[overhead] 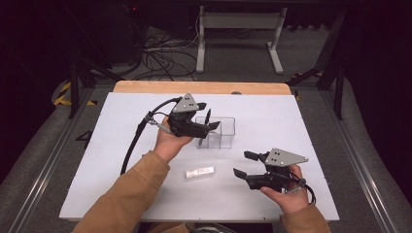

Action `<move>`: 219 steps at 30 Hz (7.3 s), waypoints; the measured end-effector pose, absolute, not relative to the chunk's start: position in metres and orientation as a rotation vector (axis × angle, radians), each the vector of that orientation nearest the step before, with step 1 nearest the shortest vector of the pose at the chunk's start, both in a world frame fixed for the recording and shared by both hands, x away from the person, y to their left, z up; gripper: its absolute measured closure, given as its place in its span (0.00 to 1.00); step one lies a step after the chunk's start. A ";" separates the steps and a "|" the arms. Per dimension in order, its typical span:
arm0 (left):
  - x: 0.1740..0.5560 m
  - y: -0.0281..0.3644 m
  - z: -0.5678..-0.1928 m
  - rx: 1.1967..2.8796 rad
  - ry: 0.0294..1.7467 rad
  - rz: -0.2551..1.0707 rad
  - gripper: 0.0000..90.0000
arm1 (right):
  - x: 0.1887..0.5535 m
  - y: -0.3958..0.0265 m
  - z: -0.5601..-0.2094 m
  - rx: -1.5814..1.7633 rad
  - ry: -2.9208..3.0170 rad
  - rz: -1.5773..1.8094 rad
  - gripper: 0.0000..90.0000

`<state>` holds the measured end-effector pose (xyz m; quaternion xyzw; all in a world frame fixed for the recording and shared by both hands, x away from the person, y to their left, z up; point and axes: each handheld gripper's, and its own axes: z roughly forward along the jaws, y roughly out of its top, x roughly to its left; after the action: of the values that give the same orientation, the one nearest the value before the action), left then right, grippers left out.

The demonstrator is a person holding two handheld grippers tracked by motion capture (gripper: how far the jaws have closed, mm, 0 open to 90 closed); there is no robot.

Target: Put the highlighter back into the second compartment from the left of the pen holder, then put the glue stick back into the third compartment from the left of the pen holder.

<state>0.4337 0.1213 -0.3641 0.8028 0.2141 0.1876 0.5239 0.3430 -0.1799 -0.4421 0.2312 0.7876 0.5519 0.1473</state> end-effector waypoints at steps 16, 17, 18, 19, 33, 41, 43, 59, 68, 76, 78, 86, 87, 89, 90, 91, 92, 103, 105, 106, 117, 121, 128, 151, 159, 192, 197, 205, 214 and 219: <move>0.399 0.160 -0.358 1.886 0.511 0.400 0.08 | 0.343 -0.182 -0.441 0.673 2.254 1.591 0.32; 0.397 0.163 -0.358 1.885 0.512 0.400 0.07 | 0.343 -0.182 -0.441 0.674 2.253 1.591 0.32; 0.395 0.164 -0.358 1.884 0.512 0.398 0.06 | 0.343 -0.182 -0.441 0.673 2.251 1.593 0.32; 0.393 0.166 -0.358 1.888 0.513 0.394 0.06 | 0.344 -0.182 -0.441 0.673 2.249 1.593 0.32; 0.375 0.181 -0.370 1.964 0.552 0.342 0.02 | 0.344 -0.182 -0.440 0.679 2.260 1.571 0.34; 0.369 0.180 -0.383 2.072 0.584 0.286 0.00 | 0.345 -0.183 -0.440 0.671 2.264 1.554 0.34; 0.365 0.180 -0.385 2.086 0.573 0.293 0.01 | 0.345 -0.182 -0.440 0.665 2.267 1.551 0.35; 0.344 0.214 -0.391 1.955 0.572 0.349 0.02 | 0.349 -0.172 -0.443 0.611 2.297 1.524 0.36; 0.333 0.234 -0.398 1.899 0.624 0.349 0.03 | 0.355 -0.160 -0.439 0.565 2.335 1.529 0.37; 0.319 0.247 -0.409 1.878 0.649 0.409 0.03 | 0.362 -0.148 -0.432 0.476 2.439 1.455 0.46; 0.316 0.250 -0.412 1.877 0.656 0.416 0.03 | 0.364 -0.146 -0.431 0.461 2.444 1.449 0.46; 0.308 0.257 -0.415 1.868 0.678 0.423 0.03 | 0.370 -0.137 -0.430 0.426 2.456 1.440 0.45; 0.307 0.257 -0.416 1.869 0.680 0.428 0.03 | 0.370 -0.136 -0.430 0.422 2.458 1.440 0.45; 0.307 0.258 -0.418 1.873 0.679 0.431 0.03 | 0.370 -0.134 -0.430 0.414 2.463 1.437 0.45; 0.307 0.258 -0.419 1.871 0.682 0.438 0.03 | 0.370 -0.133 -0.429 0.409 2.468 1.434 0.45; 0.307 0.259 -0.420 1.871 0.680 0.443 0.03 | 0.371 -0.132 -0.429 0.407 2.476 1.430 0.45; 0.306 0.260 -0.421 1.867 0.676 0.448 0.03 | 0.371 -0.131 -0.428 0.403 2.487 1.423 0.45; 0.307 0.272 -0.437 1.832 0.669 0.485 0.03 | 0.381 -0.104 -0.423 0.312 2.594 1.311 0.43; 0.307 0.274 -0.440 1.816 0.687 0.482 0.04 | 0.383 -0.098 -0.423 0.282 2.618 1.272 0.43; 0.308 0.276 -0.441 1.812 0.694 0.486 0.04 | 0.385 -0.095 -0.424 0.272 2.630 1.253 0.43; 0.310 0.289 -0.444 1.757 0.754 0.491 0.05 | 0.396 -0.065 -0.429 0.142 2.721 1.114 0.44; 0.310 0.289 -0.444 1.757 0.751 0.495 0.05 | 0.398 -0.056 -0.432 0.089 2.754 1.058 0.44; 0.310 0.288 -0.444 1.761 0.751 0.511 0.05 | 0.402 -0.045 -0.436 0.039 2.783 0.999 0.44; 0.311 0.288 -0.445 1.754 0.758 0.516 0.05 | 0.414 -0.032 -0.453 -0.021 2.907 0.942 0.52; 0.312 0.288 -0.446 1.758 0.759 0.515 0.05 | 0.416 -0.026 -0.459 -0.083 2.935 0.857 0.55; 0.311 0.288 -0.447 1.757 0.753 0.515 0.05 | 0.408 -0.027 -0.443 -0.171 2.905 0.828 0.77; 0.311 0.288 -0.447 1.759 0.754 0.519 0.05 | 0.404 -0.032 -0.433 -0.171 2.869 0.886 0.77; 0.311 0.288 -0.447 1.757 0.755 0.522 0.05 | 0.400 -0.038 -0.421 -0.157 2.825 0.962 0.77; 0.311 0.288 -0.447 1.753 0.757 0.525 0.05 | 0.395 -0.045 -0.409 -0.133 2.771 1.057 0.77; 0.311 0.288 -0.447 1.749 0.761 0.523 0.05 | 0.392 -0.052 -0.399 -0.094 2.709 1.152 0.77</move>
<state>0.3107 0.2882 -0.4469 0.7388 0.3216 0.2210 0.5494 0.3920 -0.0519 -0.3992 -0.0317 0.9154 0.3892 0.0980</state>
